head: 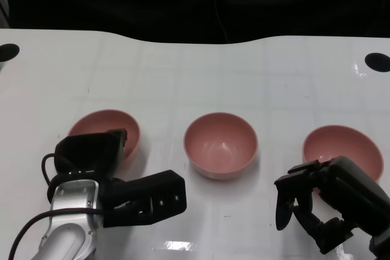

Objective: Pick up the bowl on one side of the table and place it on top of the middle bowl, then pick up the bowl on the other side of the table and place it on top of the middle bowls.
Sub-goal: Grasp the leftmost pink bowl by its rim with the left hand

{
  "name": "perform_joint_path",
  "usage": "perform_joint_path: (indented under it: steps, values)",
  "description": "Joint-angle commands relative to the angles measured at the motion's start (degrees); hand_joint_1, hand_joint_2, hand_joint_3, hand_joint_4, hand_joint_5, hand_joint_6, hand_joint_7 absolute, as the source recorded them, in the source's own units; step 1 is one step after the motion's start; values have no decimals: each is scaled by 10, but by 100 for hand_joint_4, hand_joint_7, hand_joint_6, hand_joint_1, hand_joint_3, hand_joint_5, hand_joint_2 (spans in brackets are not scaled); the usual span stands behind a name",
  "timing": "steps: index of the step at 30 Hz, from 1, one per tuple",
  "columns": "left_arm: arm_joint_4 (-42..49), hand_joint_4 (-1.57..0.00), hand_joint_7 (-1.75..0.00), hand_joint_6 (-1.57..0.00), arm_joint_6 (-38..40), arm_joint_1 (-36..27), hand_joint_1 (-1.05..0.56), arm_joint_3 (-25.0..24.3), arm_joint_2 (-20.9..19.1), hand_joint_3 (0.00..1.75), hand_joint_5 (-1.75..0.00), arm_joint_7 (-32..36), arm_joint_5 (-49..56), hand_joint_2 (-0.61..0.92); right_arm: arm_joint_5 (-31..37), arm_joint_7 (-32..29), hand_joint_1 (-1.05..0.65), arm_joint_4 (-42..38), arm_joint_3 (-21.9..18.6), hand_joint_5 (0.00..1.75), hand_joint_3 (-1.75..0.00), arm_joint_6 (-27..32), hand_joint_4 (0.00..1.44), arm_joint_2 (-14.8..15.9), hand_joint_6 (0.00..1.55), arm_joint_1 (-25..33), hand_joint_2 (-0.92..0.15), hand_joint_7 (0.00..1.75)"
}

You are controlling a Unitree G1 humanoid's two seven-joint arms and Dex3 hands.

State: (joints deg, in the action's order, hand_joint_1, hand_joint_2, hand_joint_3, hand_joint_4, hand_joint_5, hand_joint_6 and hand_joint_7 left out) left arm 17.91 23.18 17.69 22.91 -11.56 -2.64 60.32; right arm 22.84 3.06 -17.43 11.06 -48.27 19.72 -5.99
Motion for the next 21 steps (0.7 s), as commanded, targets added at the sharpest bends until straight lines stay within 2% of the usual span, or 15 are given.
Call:
perform_joint_path:
  steps: [1, 3, 5, 7, 8, 9, 10, 11, 12, 13, 14, 16, 18, 21]
  values:
    - [49, -85, -8, -63, -15, 24, -49, 8, -11, 3, -28, 28, -15, 92, -3, -3, 17, 0, -4, 160, -162, -1, 101, 5, 100, 2, -10, 117]
    - [76, -95, -9, -76, -32, 33, -46, 12, -14, 7, -36, 44, -27, 92, -2, -4, 17, -2, -4, 160, -162, -2, 101, 5, 100, 2, -10, 116]
    - [98, -93, -6, -95, -50, 40, -42, 13, -16, 8, -65, 65, -41, 92, -2, -3, 17, -1, -4, 159, -162, -1, 101, 6, 100, 2, -10, 116]
    - [119, -87, -5, -108, -73, 46, -38, 14, -19, 7, -95, 86, -56, 92, -1, -4, 17, -2, -4, 159, -162, -1, 101, 5, 100, 2, -10, 117]
    - [130, -81, -9, -116, -87, 49, -35, 16, -23, 8, -126, 99, -61, 92, -1, -4, 17, -3, -4, 159, -162, -2, 101, 5, 100, 2, -10, 117]
    - [141, -78, -14, -119, -100, 51, -34, 18, -26, 8, -144, 114, -64, 92, -1, -6, 17, -5, -4, 159, -162, -3, 101, 5, 100, 1, -10, 117]
    - [150, -77, -38, -112, -113, 52, -32, 19, -29, 9, -157, 129, -68, 92, 0, -7, 17, -7, -4, 159, -162, -5, 101, 4, 99, 1, -10, 117]
    - [157, -76, -87, -92, -122, 53, -31, 21, -32, 9, -168, 143, -70, 92, 0, -7, 17, -8, -4, 159, -162, -5, 101, 4, 100, 0, -10, 117]
    - [160, -77, -111, -82, -129, 54, -31, 23, -34, 8, -171, 155, -72, 92, -1, -7, 17, -7, -4, 159, -162, -4, 101, 4, 99, 1, -10, 117]
    - [159, -78, -127, -76, -138, 52, -31, 23, -36, 7, -173, 169, -74, 92, -1, -6, 16, -7, -4, 159, -162, -5, 101, 5, 99, 1, -11, 117]
    - [156, -79, -132, -74, -146, 50, -30, 23, -38, 4, -174, 182, -76, 91, -1, -6, 16, -7, -4, 159, -161, -5, 101, 5, 99, 1, -11, 117]
    - [146, -81, -131, -73, -158, 47, -28, 22, -42, 2, -174, 199, -79, 90, 0, -8, 16, -9, -4, 159, -161, -7, 101, 5, 99, 0, -11, 117]
    - [123, -83, -112, -81, -163, 42, -26, 23, -48, 1, -175, 205, -78, 89, 0, -8, 16, -12, -4, 159, -160, -9, 101, 5, 99, -1, -12, 117]
    - [88, -83, -100, -86, -164, 36, -25, 23, -55, 1, -175, 210, -74, 89, 0, -5, 16, -10, -4, 160, -159, -4, 100, 6, 98, 0, -12, 117]
